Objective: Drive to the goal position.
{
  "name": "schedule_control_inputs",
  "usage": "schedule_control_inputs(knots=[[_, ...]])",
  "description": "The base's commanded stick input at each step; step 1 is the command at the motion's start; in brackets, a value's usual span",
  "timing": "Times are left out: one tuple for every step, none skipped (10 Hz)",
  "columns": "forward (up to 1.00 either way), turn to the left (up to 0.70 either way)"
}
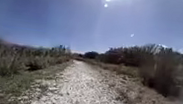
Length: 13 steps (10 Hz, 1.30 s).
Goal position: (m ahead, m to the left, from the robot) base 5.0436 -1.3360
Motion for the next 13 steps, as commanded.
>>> schedule_control_inputs(knots=[[0.7,0.0],[0.7,0.0],[0.7,0.0],[0.7,0.0],[0.7,0.0],[0.7,0.0],[0.7,0.0],[0.7,0.0],[0.7,0.0],[0.7,0.0],[0.7,0.0],[0.7,0.0],[0.7,0.0]])
